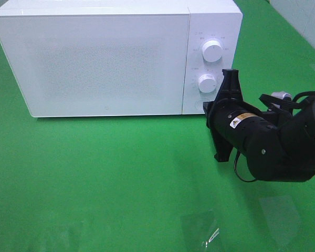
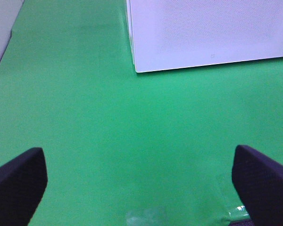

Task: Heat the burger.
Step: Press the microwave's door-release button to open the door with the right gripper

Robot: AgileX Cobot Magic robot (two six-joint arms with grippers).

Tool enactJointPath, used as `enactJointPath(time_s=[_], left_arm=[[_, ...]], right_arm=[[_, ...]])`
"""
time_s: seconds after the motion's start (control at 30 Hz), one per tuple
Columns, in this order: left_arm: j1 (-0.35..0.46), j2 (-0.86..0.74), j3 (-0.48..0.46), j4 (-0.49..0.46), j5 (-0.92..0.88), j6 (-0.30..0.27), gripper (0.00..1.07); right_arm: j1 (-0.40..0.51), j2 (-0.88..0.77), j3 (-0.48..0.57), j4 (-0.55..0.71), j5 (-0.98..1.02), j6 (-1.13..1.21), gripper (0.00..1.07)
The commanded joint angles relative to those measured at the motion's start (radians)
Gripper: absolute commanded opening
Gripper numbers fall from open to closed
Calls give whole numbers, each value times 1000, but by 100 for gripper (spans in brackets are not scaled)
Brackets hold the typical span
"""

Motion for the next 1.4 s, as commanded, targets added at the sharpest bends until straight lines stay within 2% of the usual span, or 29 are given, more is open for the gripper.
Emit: enactJointPath(time_s=[0.03,0.73,1.4], left_arm=[[2,-6,3,-2,-4,-5,100],[2,-6,3,-2,-4,-5,100],[2,-6,3,-2,-4,-5,100]], right_arm=[[-19,34,-48,-29,36,10,0],[-88,199,-221,-45,61,18,0],[-88,218,-253,40,-105,-17,0]])
